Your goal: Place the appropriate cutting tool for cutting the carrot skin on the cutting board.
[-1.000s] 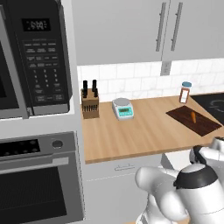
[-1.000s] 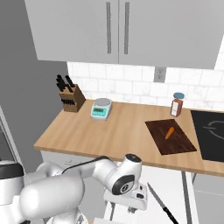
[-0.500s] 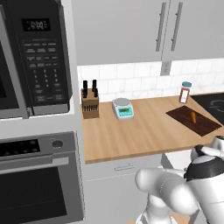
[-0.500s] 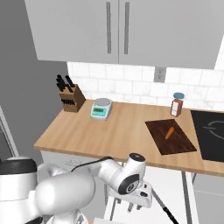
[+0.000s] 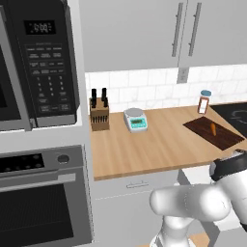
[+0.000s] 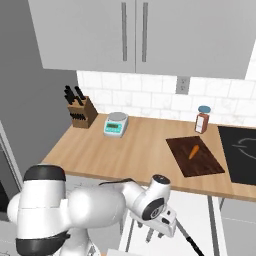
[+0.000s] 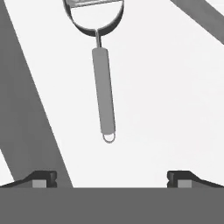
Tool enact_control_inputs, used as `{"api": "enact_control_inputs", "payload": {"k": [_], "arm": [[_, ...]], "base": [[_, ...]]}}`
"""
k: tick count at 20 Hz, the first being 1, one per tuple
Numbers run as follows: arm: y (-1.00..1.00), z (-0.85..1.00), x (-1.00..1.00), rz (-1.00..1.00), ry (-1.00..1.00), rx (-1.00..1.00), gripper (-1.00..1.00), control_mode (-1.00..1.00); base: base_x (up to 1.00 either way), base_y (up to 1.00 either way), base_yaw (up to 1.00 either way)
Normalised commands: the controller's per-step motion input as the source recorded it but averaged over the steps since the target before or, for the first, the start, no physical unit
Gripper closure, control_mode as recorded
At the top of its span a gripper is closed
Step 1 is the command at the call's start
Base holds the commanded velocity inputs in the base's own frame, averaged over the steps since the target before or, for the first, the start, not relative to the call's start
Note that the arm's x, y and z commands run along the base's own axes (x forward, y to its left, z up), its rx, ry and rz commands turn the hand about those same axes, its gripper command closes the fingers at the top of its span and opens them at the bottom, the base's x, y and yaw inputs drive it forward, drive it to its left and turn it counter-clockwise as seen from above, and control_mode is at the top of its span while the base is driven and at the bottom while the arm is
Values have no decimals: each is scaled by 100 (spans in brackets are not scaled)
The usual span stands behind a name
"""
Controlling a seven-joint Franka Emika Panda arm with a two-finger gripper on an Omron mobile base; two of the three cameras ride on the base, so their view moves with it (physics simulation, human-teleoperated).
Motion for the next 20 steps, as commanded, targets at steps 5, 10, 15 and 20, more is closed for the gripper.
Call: {"api": "enact_control_inputs", "payload": {"k": [5, 10, 15, 20], "arm": [[0, -22, 6, -17, 0, 0, -100, -100], [0, -28, 13, -15, 0, 0, -100, -100], [0, -34, 0, -9, -1, 0, -100, -100], [1, -32, -1, -7, -2, -3, -100, -100]], "base": [[0, 0, 0], [0, 0, 0], [0, 0, 0], [0, 0, 0]]}}
